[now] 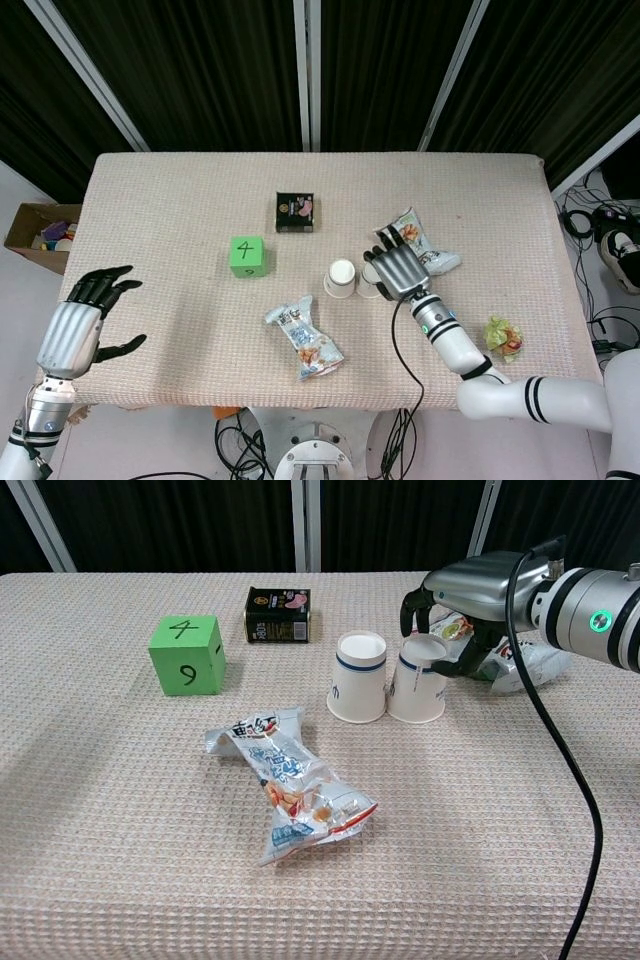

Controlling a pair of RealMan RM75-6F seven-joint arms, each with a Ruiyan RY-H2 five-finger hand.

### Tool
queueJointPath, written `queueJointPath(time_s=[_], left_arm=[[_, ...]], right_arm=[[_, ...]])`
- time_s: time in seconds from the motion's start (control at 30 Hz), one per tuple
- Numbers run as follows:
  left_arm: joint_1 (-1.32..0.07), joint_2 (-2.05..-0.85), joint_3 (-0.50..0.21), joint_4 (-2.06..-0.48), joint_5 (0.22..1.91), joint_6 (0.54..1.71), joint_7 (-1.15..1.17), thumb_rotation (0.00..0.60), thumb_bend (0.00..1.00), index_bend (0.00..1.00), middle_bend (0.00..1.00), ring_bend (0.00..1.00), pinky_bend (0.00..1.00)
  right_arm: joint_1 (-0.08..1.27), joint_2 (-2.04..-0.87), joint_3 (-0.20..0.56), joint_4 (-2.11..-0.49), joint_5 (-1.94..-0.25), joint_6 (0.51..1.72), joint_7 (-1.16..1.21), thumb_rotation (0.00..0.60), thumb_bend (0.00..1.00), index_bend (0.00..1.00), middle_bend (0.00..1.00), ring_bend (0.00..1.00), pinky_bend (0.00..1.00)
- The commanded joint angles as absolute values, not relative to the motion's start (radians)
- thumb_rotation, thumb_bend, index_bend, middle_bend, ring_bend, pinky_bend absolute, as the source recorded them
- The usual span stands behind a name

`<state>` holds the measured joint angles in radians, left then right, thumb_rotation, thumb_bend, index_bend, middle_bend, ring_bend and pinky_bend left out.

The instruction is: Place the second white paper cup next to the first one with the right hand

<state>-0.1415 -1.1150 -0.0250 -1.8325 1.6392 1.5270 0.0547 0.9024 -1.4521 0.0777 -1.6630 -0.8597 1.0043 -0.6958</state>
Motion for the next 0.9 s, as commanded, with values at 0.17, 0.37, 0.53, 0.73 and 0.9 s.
queueJointPath(time_s=[0.17, 0.37, 0.53, 0.73, 0.9], left_arm=[[-0.147, -1.117, -0.029, -1.832, 1.639, 1.519, 0.056, 0.6, 0.09, 0.26, 0.14, 0.13, 0.16], [-0.149, -1.088, -0.032, -1.823, 1.596, 1.49, 0.102, 0.6, 0.09, 0.26, 0.14, 0.13, 0.16], [-0.123, -1.053, -0.047, -1.779, 1.497, 1.493, 0.146, 0.6, 0.09, 0.26, 0.14, 0.13, 0.16], [-0.074, -1.043, -0.082, -1.665, 1.349, 1.517, 0.134, 0.6, 0.09, 0.26, 0.14, 0.13, 0.15], [-0.017, -1.033, -0.062, -1.657, 1.318, 1.545, 0.087, 0.6, 0.09, 0.26, 0.14, 0.13, 0.15]], right_arm=[[0.887, -1.421, 0.068, -1.699, -0.867, 1.013, -0.695, 0.6, 0.28, 0.03, 0.23, 0.05, 0.0], [0.835, -1.33, 0.058, -1.809, -0.93, 1.091, -0.672, 0.6, 0.25, 0.0, 0.16, 0.02, 0.0], [0.701, -1.183, 0.014, -1.93, -1.07, 1.274, -0.601, 0.6, 0.24, 0.0, 0.11, 0.0, 0.0], [0.489, -1.028, -0.069, -1.925, -1.274, 1.494, -0.4, 0.6, 0.26, 0.0, 0.08, 0.0, 0.0], [0.333, -1.023, -0.122, -1.805, -1.399, 1.629, -0.212, 0.6, 0.27, 0.0, 0.08, 0.0, 0.0]])
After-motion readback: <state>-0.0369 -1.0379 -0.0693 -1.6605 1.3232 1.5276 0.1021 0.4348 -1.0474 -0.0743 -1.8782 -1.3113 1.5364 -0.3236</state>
